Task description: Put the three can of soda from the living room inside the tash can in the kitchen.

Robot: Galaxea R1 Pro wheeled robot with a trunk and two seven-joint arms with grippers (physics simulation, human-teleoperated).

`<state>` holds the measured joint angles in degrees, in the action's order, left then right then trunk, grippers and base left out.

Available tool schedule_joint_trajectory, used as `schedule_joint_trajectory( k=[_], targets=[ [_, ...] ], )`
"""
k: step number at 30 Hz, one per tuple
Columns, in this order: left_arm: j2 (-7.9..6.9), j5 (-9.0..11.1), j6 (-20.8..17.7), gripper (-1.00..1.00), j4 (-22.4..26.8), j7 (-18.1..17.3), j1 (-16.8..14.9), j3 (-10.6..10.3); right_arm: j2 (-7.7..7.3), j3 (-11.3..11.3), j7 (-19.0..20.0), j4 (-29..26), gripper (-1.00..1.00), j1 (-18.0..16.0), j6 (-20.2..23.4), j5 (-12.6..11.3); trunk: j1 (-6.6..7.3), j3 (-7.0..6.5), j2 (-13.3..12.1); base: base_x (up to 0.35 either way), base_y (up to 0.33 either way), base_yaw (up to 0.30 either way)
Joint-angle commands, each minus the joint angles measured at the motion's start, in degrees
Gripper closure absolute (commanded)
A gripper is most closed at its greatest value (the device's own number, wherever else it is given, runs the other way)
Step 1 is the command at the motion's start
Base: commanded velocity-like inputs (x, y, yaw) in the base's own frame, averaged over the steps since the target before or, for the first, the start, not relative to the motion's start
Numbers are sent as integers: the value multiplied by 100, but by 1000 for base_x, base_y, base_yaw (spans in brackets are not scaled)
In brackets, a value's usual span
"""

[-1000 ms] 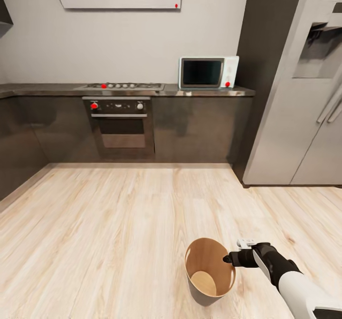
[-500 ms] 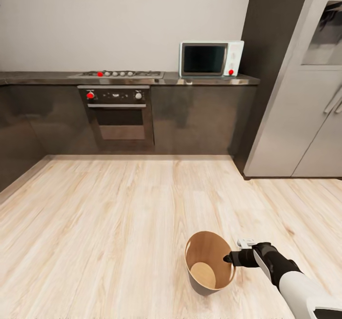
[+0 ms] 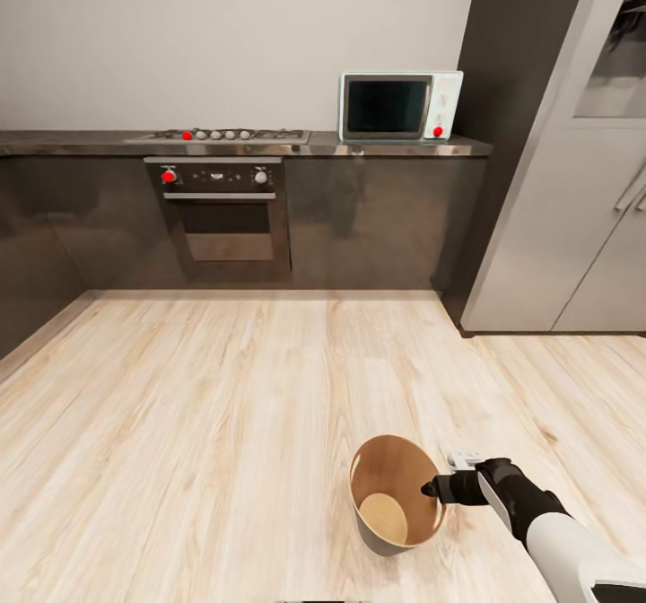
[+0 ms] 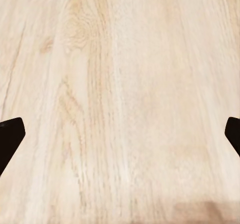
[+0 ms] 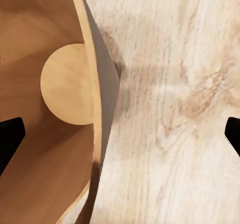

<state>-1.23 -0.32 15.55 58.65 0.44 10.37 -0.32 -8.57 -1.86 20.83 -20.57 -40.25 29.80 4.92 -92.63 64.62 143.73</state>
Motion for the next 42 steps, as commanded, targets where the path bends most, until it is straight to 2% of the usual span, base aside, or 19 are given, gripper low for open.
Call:
schedule_joint_trajectory(
  k=[1,18,32,42],
  targets=[
    [-2,1,0,-100,1,0,0,-1,1,2,0,0,-100,0,0,0,0,0,0,126,0,0],
    [-1,5,1,-100,6,-1,0,-3,4,10,-4,0,-100,0,-8,0,0,0,0,48,0,0],
    [0,-1,-6,-100,0,-1,0,5,11,19,-5,0,-100,0,-3,0,-36,310,19,0,0,0],
    [0,3,-2,-100,1,-1,0,6,13,19,-8,0,-100,0,0,0,-36,310,19,0,0,0]
  ],
)
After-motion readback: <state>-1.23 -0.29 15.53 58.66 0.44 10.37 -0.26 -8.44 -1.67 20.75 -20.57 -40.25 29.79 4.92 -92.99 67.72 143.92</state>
